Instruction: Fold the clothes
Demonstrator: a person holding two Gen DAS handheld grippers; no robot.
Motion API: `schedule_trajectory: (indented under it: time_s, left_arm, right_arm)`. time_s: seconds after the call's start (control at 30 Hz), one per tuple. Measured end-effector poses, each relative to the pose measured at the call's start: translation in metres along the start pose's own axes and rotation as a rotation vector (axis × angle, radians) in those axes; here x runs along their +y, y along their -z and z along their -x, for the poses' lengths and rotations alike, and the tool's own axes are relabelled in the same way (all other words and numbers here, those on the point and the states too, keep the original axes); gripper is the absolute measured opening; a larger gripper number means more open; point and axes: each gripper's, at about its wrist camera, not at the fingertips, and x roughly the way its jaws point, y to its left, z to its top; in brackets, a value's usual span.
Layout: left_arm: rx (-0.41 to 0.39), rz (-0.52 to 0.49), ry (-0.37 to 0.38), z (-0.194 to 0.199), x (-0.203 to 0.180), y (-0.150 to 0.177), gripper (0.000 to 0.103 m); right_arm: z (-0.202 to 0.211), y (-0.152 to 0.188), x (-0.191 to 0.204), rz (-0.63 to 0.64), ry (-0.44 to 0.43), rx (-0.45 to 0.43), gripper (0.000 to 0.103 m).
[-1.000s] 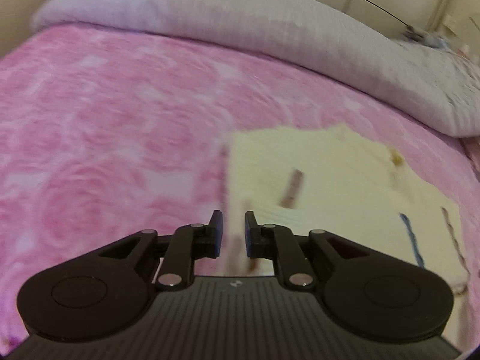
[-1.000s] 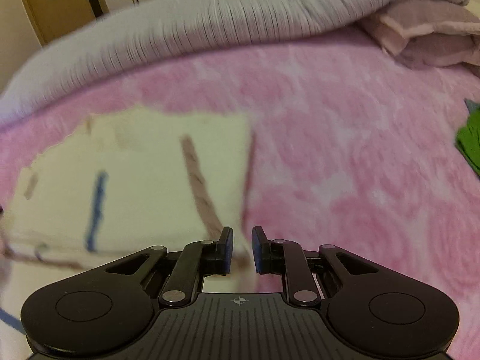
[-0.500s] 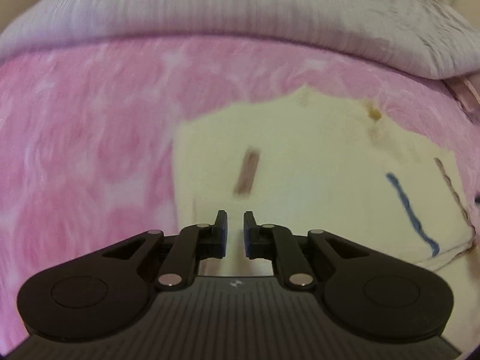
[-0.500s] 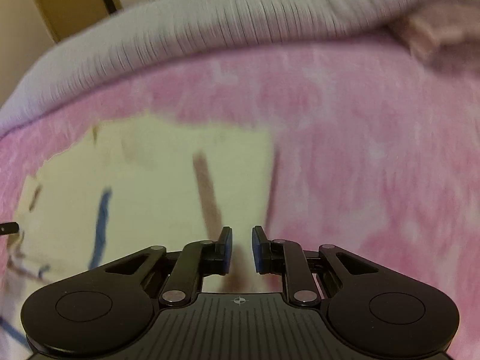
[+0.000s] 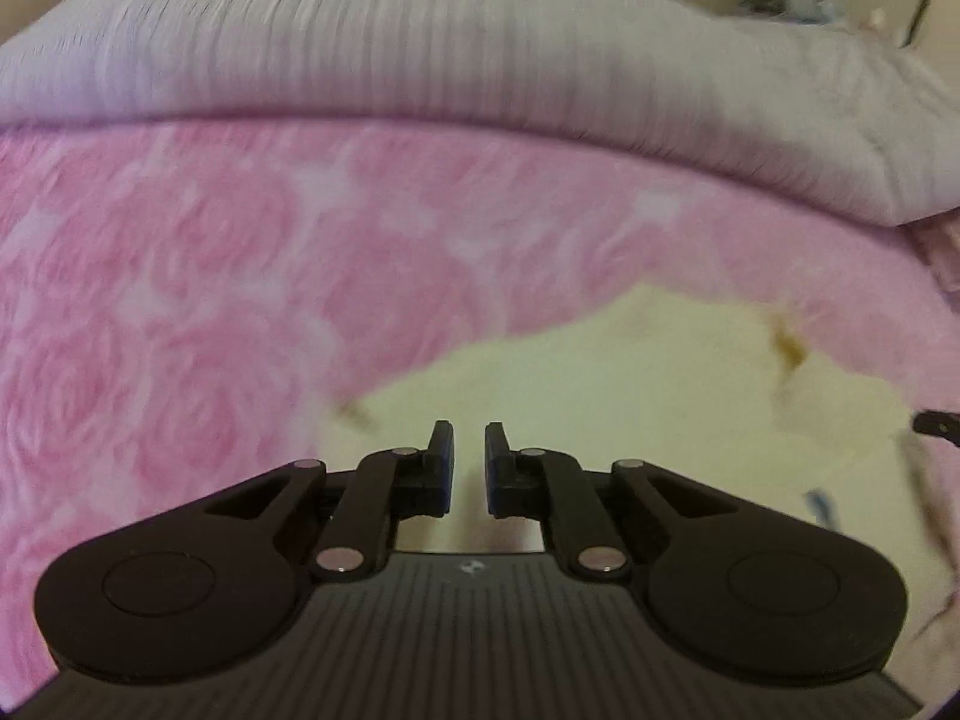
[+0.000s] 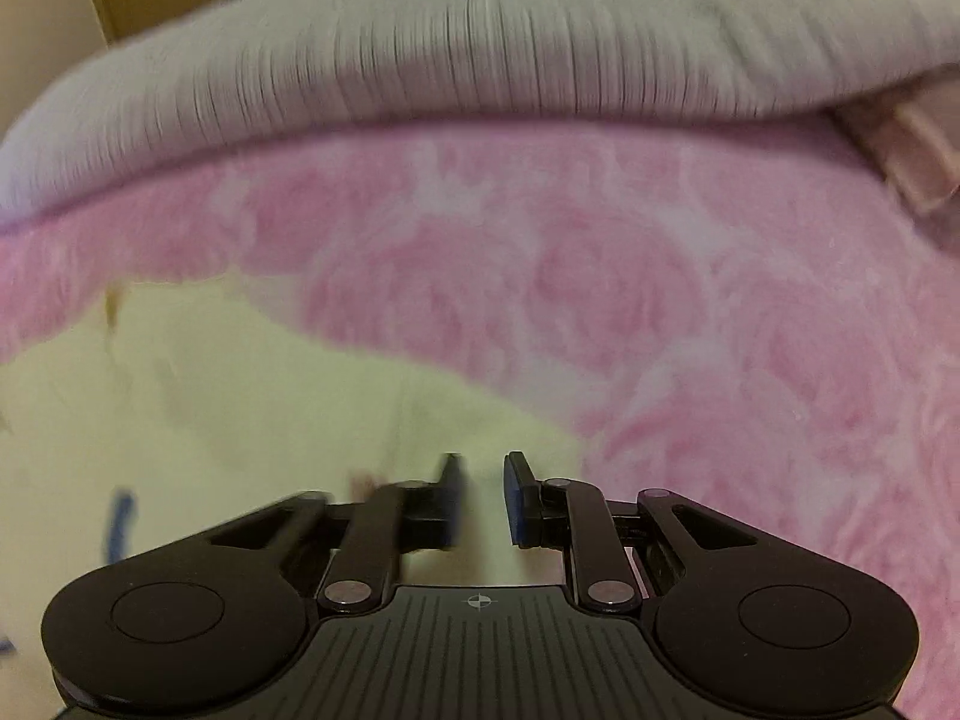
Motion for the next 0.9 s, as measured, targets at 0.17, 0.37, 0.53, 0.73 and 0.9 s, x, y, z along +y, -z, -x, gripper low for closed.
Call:
schedule_trajectory:
  time_s: [0.17, 0.37, 0.53, 0.73, 0.9]
  left_arm:
    - [0.046, -0.105, 0.087, -0.031, -0.027, -0.015, 0.007]
    - [0.015, -0.1, 0.12, -0.066, -0.032, -0.039, 0.004]
    - [-0.002, 0.015, 0.136, -0.056, -0.02, -0.052, 0.004]
    - [0.064, -0.079, 0.19, -0.046, -0.038, -0.025, 0.006]
    - [0.046, -0.009, 0.139, -0.057, -0.033, -0.036, 0.006]
  right_arm:
    - [-0.024, -0.012, 0.044, 0.153, -0.123, 0.047, 0.017]
    - [-0.079, -0.025, 0.083, 0.291, -0.097, 0.009, 0.017]
    - [-0.076, -0.049, 0.07, 0.168, -0.107, 0.015, 0.018]
    - [-0.081, -0.037, 0.086, 0.234, -0.147, 0.042, 0.018]
    - [-0.08, -0.04, 0.083, 0.176, -0.149, 0.042, 0.018]
